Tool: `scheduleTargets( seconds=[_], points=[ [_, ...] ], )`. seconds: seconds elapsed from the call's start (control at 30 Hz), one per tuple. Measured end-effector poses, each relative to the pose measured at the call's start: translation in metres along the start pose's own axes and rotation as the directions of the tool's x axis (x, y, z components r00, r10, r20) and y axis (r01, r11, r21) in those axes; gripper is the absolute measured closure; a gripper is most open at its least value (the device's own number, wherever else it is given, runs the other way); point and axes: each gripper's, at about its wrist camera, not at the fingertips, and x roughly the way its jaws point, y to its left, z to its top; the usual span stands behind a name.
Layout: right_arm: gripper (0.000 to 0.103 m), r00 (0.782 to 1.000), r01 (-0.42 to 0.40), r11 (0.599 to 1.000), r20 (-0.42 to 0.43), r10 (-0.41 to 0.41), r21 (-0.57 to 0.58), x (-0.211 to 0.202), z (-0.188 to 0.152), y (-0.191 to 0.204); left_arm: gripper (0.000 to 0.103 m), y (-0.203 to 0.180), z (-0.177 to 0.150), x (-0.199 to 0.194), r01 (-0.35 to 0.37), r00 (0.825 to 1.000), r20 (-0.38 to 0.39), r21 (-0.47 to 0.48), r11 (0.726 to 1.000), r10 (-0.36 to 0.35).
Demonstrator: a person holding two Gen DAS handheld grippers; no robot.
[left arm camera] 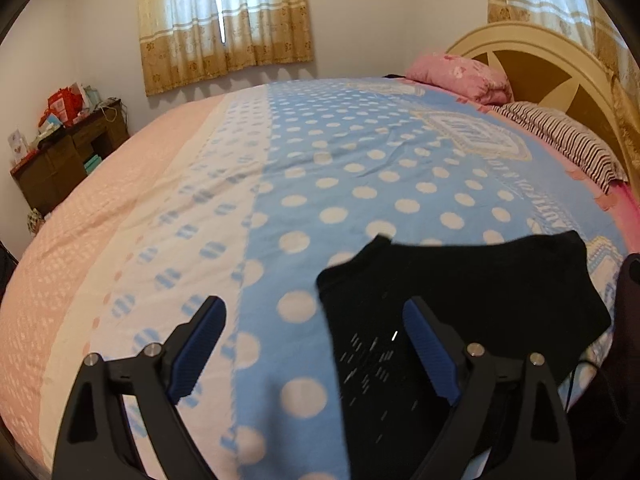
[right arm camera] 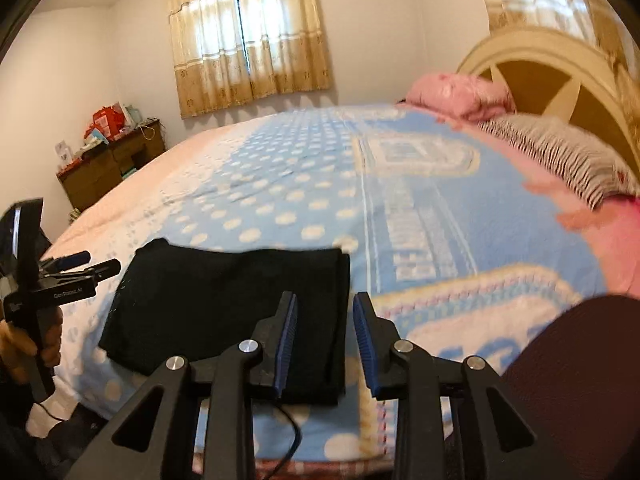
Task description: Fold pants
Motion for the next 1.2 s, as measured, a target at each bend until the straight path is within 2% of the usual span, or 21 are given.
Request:
scheduleTargets(
  seconds=[0.1, 0.17, 0.27, 0.3, 0.4, 0.5, 0.57, 0.63, 0.7, 0.77, 0.83, 0.9, 0.97, 1.03, 1.2],
  points=[
    [0.072, 0.998, -0.053, 0.998, -0.03, 0.055, 0.038, 0.024, 0.01, 0.0, 0.01, -0.009, 0.008, 0.016, -0.033, 0.999, -0.032, 0.011, 0.999, 0.033],
    [0.072, 0.994, -0.055, 0.995, -0.093, 0.062, 0.079, 0.048, 0.011, -0.001, 0.01, -0.007, 0.009, 0.025, -0.055, 0.996, -0.063, 0.015, 0.998, 0.055],
    [0.072, 0.975, -0.073, 0.987, -0.197, 0.101, 0.143, 0.086, 0.001, -0.004, 0.01, 0.006, 0.002, 0.023, -0.065, 0.996, -0.061, -0.007, 0.998, 0.064],
    [0.072, 0.972, -0.053, 0.989, -0.221, 0.083, 0.139, 0.095, -0.003, -0.002, 0.01, 0.011, -0.002, 0.021, -0.063, 0.996, -0.06, -0.014, 0.998, 0.062],
    [0.072, 0.983, -0.028, 0.995, -0.178, 0.046, 0.1, 0.102, -0.005, 0.002, 0.01, 0.025, -0.02, 0.021, -0.081, 0.993, -0.095, -0.036, 0.996, 0.077],
    [0.069, 0.984, -0.029, 0.991, -0.17, 0.051, 0.13, 0.105, -0.004, 0.001, 0.01, 0.029, -0.04, 0.021, -0.062, 0.99, -0.128, -0.065, 0.996, 0.053],
    [0.069, 0.984, -0.033, 0.992, -0.17, 0.054, 0.123, 0.105, -0.003, 0.001, 0.009, 0.026, -0.051, 0.024, -0.074, 0.986, -0.154, -0.061, 0.995, 0.064],
    [0.069, 0.984, -0.044, 0.991, -0.167, 0.065, 0.127, 0.102, -0.001, -0.001, 0.009, 0.025, -0.06, 0.021, -0.087, 0.988, -0.137, -0.086, 0.992, 0.075],
    [0.069, 0.985, -0.073, 0.982, -0.141, 0.098, 0.175, 0.094, -0.001, -0.006, 0.009, 0.024, -0.059, 0.018, -0.079, 0.987, -0.147, -0.078, 0.994, 0.067],
    [0.068, 0.988, -0.113, 0.962, -0.078, 0.136, 0.248, 0.08, -0.001, -0.015, 0.009, 0.025, -0.055, 0.014, -0.077, 0.986, -0.152, -0.064, 0.995, 0.066],
    [0.064, 0.99, -0.13, 0.95, -0.011, 0.139, 0.284, 0.061, -0.002, -0.023, 0.009, 0.03, -0.05, 0.008, -0.054, 0.99, -0.132, -0.091, 0.994, 0.042],
    [0.045, 0.992, -0.125, 0.948, 0.017, 0.126, 0.292, 0.05, -0.004, -0.028, 0.008, 0.032, -0.043, 0.003, -0.015, 0.995, -0.096, -0.123, 0.992, 0.003],
    [0.04, 0.995, -0.099, 0.953, 0.015, 0.099, 0.287, 0.045, -0.006, -0.031, 0.005, 0.03, -0.036, 0.002, 0.017, 0.997, -0.075, -0.135, 0.991, -0.028],
    [0.04, 0.996, -0.082, 0.954, -0.013, 0.09, 0.289, 0.047, -0.011, -0.034, 0.005, 0.025, -0.03, 0.009, 0.058, 0.995, -0.069, -0.15, 0.987, -0.069],
    [0.04, 0.986, -0.085, 0.943, -0.112, 0.127, 0.321, 0.069, -0.034, -0.032, 0.005, 0.009, -0.036, 0.035, 0.115, 0.977, -0.158, -0.194, 0.974, -0.147]
  ],
)
